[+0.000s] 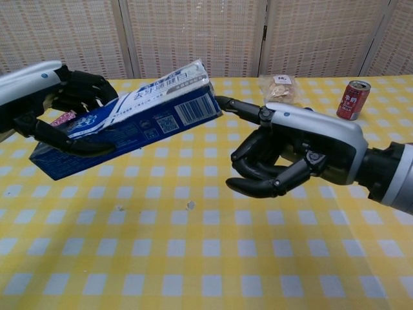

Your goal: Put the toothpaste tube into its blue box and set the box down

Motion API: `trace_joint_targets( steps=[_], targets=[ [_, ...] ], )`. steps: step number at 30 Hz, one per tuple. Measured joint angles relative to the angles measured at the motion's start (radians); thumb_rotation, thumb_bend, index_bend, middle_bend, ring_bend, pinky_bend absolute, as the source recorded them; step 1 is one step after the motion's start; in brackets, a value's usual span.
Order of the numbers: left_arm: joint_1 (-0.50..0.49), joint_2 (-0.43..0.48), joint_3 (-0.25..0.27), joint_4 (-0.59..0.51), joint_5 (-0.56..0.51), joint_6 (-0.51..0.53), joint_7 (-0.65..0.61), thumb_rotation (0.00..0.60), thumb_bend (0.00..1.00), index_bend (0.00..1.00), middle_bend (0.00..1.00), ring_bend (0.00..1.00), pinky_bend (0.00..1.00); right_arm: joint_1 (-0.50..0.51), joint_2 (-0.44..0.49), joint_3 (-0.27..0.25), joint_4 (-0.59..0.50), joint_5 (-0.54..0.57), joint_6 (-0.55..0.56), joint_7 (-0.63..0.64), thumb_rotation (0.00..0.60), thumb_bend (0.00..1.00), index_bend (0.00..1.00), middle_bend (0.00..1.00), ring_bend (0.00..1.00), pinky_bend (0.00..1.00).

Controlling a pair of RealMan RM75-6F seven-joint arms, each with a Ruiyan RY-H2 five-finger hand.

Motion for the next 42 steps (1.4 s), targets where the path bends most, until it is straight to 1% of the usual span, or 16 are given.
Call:
trace_joint_targets(
  steps=[8, 14, 17, 20, 21, 22, 23, 24, 25, 27, 28, 32, 35, 37, 40, 42],
  targets=[
    [0.003, 0.007, 0.001, 0.012, -0.005, 0.001, -0.01, 0.6, 0.37, 0.54, 0.64, 0.51, 0.58, -0.02, 0.036, -0.01, -0.014, -0.008, 0.064, 0.01, 0.6, 0.39, 0.0, 0.83, 0.91, 1.0],
    [0.005, 0.013, 0.012, 0.061, -0.012, -0.015, -0.051, 0.6, 0.37, 0.54, 0.64, 0.51, 0.58, -0.061, 0.11, -0.008, -0.079, 0.016, 0.111, -0.079, 0.6, 0.39, 0.0, 0.77, 0.89, 1.0],
    [0.006, 0.007, 0.016, 0.094, -0.018, -0.024, -0.081, 0.6, 0.37, 0.54, 0.64, 0.51, 0.58, -0.072, 0.163, -0.016, -0.11, 0.032, 0.107, -0.109, 0.6, 0.39, 0.0, 0.74, 0.84, 0.98],
    [0.004, -0.004, 0.025, 0.133, -0.015, -0.038, -0.109, 0.6, 0.37, 0.54, 0.64, 0.51, 0.58, -0.076, 0.213, -0.029, -0.121, 0.041, 0.084, -0.158, 0.6, 0.39, 0.0, 0.61, 0.73, 0.86],
    [0.004, -0.008, 0.029, 0.145, -0.013, -0.043, -0.117, 0.6, 0.37, 0.54, 0.64, 0.51, 0.58, -0.078, 0.224, -0.033, -0.122, 0.045, 0.078, -0.18, 0.6, 0.39, 0.0, 0.51, 0.63, 0.76],
    [0.003, -0.014, 0.034, 0.162, -0.011, -0.047, -0.126, 0.6, 0.37, 0.54, 0.64, 0.51, 0.58, -0.08, 0.235, -0.037, -0.122, 0.049, 0.07, -0.206, 0.6, 0.39, 0.0, 0.34, 0.46, 0.6],
    [0.003, -0.019, 0.037, 0.175, -0.009, -0.05, -0.133, 0.6, 0.37, 0.54, 0.64, 0.51, 0.58, -0.082, 0.255, -0.044, -0.123, 0.058, 0.056, -0.248, 0.6, 0.39, 0.0, 0.24, 0.37, 0.49],
    [0.003, -0.025, 0.039, 0.189, -0.008, -0.053, -0.139, 0.6, 0.37, 0.54, 0.64, 0.51, 0.58, -0.084, 0.271, -0.048, -0.124, 0.068, 0.043, -0.284, 0.6, 0.39, 0.0, 0.11, 0.23, 0.34],
    [0.002, -0.034, 0.042, 0.208, -0.007, -0.056, -0.147, 0.6, 0.37, 0.54, 0.64, 0.51, 0.58, -0.087, 0.286, -0.052, -0.126, 0.082, 0.032, -0.325, 0.6, 0.39, 0.0, 0.04, 0.14, 0.23],
    [0.0, -0.049, 0.047, 0.24, -0.005, -0.062, -0.157, 0.6, 0.37, 0.54, 0.64, 0.51, 0.58, -0.1, 0.316, -0.056, -0.131, 0.124, 0.018, -0.434, 0.6, 0.39, 0.0, 0.0, 0.02, 0.06],
    [-0.001, -0.06, 0.049, 0.264, -0.004, -0.067, -0.162, 0.6, 0.37, 0.54, 0.64, 0.51, 0.58, -0.108, 0.327, -0.057, -0.134, 0.144, 0.016, -0.486, 0.6, 0.39, 0.0, 0.0, 0.0, 0.02],
    [-0.008, -0.096, 0.056, 0.351, 0.002, -0.08, -0.174, 0.6, 0.37, 0.54, 0.64, 0.51, 0.58, -0.166, 0.366, -0.059, -0.151, 0.249, 0.039, -0.731, 0.6, 0.39, 0.0, 0.0, 0.0, 0.0],
    [-0.014, -0.13, 0.056, 0.431, 0.004, -0.086, -0.18, 0.6, 0.37, 0.54, 0.64, 0.51, 0.58, -0.2, 0.384, -0.063, -0.158, 0.29, 0.053, -0.83, 0.6, 0.39, 0.0, 0.0, 0.0, 0.0],
    [-0.019, -0.157, 0.055, 0.489, 0.005, -0.09, -0.186, 0.6, 0.37, 0.54, 0.64, 0.51, 0.58, -0.22, 0.394, -0.065, -0.158, 0.298, 0.061, -0.841, 0.6, 0.39, 0.0, 0.0, 0.0, 0.0],
    [-0.025, -0.196, 0.055, 0.571, 0.006, -0.095, -0.195, 0.6, 0.37, 0.54, 0.64, 0.51, 0.58, -0.258, 0.41, -0.067, -0.15, 0.303, 0.076, -0.797, 0.6, 0.39, 0.0, 0.0, 0.0, 0.0],
    [-0.03, -0.218, 0.056, 0.614, 0.009, -0.099, -0.202, 0.6, 0.35, 0.53, 0.62, 0.47, 0.56, -0.286, 0.418, -0.065, -0.142, 0.303, 0.083, -0.76, 0.6, 0.39, 0.0, 0.0, 0.0, 0.0]
  ],
)
